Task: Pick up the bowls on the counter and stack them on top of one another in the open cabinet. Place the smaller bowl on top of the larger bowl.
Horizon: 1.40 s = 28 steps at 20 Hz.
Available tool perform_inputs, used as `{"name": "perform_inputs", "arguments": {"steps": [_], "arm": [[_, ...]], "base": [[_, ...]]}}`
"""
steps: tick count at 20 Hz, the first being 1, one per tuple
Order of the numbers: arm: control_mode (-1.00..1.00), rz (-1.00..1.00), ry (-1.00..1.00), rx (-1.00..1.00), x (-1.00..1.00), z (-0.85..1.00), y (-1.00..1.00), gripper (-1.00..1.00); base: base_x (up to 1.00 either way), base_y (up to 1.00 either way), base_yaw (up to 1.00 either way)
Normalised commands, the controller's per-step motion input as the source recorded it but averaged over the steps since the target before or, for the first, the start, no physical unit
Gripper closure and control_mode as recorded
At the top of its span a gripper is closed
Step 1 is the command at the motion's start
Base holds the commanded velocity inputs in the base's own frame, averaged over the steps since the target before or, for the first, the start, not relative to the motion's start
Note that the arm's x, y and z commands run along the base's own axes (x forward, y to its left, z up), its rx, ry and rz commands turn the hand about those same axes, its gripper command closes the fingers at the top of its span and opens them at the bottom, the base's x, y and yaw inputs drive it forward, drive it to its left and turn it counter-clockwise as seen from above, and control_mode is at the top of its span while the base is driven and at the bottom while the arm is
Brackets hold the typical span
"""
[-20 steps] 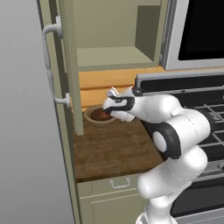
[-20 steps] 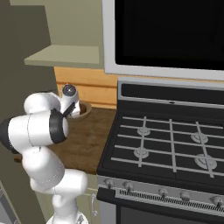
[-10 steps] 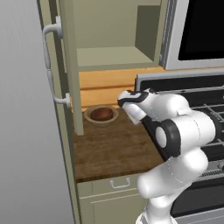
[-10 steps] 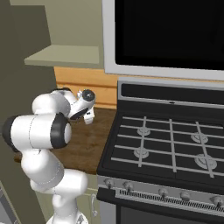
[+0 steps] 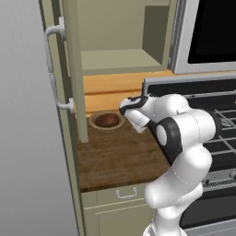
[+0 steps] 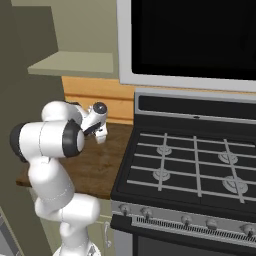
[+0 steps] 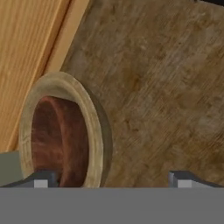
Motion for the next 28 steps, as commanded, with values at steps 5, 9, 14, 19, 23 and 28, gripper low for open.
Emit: {"name": "perform_inputs", "arguments": {"steps": [5, 9, 14, 19, 23, 28], "arm": [[-1.0, 0.0, 0.0, -0.02, 0.35, -0.27, 0.05, -1.0], [-1.0, 0.0, 0.0, -0.02, 0.26, -0.24, 0.24, -1.0], [-1.0, 0.0, 0.0, 0.0, 0.19, -0.31, 0.24, -1.0], [-1.0, 0.0, 0.01, -0.01, 0.22, -0.42, 0.22, -1.0], [-1.0, 0.0, 0.0, -0.02, 0.21, -0.39, 0.2, -1.0], [-1.0, 0.0, 0.0, -0.05, 0.25, -0.39, 0.29, 1.0]], "base": [[0.0, 0.0, 0.0], [0.0, 0.0, 0.0], [0.0, 0.0, 0.0], [0.0, 0.0, 0.0], [0.0, 0.0, 0.0], [0.0, 0.0, 0.0]]}}
